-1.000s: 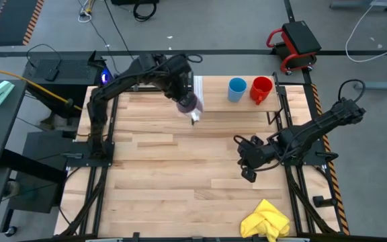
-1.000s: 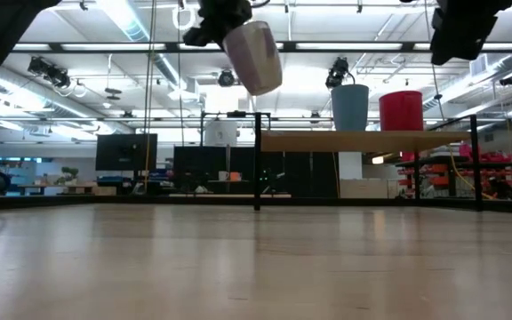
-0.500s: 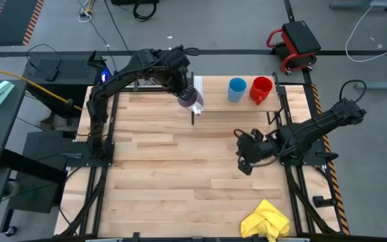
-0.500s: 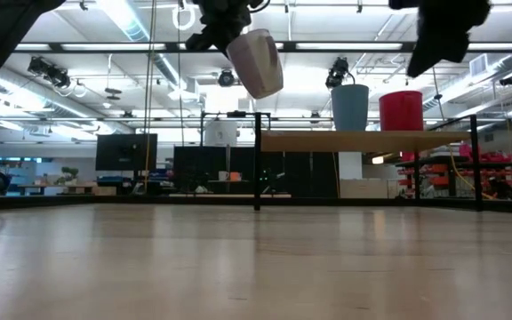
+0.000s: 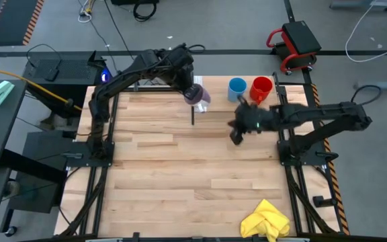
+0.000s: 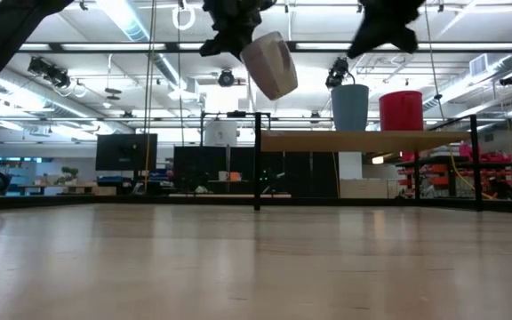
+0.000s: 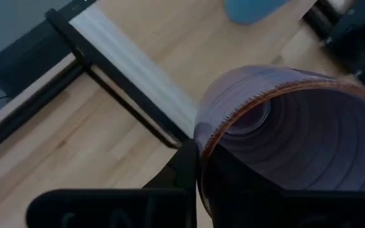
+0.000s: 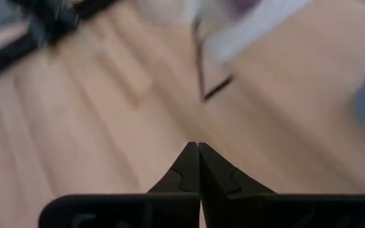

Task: Stack small to large cups/mugs on shelf
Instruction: Put the purple mug on the shelf

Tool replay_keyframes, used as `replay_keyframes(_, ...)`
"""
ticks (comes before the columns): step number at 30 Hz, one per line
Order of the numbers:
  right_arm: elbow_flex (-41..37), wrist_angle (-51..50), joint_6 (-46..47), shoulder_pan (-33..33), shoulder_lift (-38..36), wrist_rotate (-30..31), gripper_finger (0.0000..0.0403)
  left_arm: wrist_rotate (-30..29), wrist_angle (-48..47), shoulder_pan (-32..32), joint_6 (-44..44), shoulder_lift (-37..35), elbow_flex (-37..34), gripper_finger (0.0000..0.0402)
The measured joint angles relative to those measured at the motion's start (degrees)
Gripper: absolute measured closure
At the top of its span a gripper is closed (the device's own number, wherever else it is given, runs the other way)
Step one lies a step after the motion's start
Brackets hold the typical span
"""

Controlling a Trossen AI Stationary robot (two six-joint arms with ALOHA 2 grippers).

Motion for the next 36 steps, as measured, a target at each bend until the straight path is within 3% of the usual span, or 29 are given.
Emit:
replay_keyframes(10,7.7,4.9,-7.4,-11.0,3.5,-2.3,0.0392,-0.8,4.0,1.5,4.8,2.2,-0.1,0.0383)
replay_keyframes(17,7.7,10.7,-11.4,-10.9,9.0,-7.6,0.0371,-0.7,3.8,1.7,5.8,3.1,-0.1,0.0383)
replay_keyframes(27,7.7,13.9,-12.4,-10.7,13.1,-7.4,0.0342,-0.5,5.8,1.6,5.1,4.3,-0.1,0.0383)
replay_keyframes(36,7.7,14.6,-12.9,-11.9,13.9,-4.9,0.035,-0.5,6.5,1.6,5.1,4.5,-0.1,0.0383)
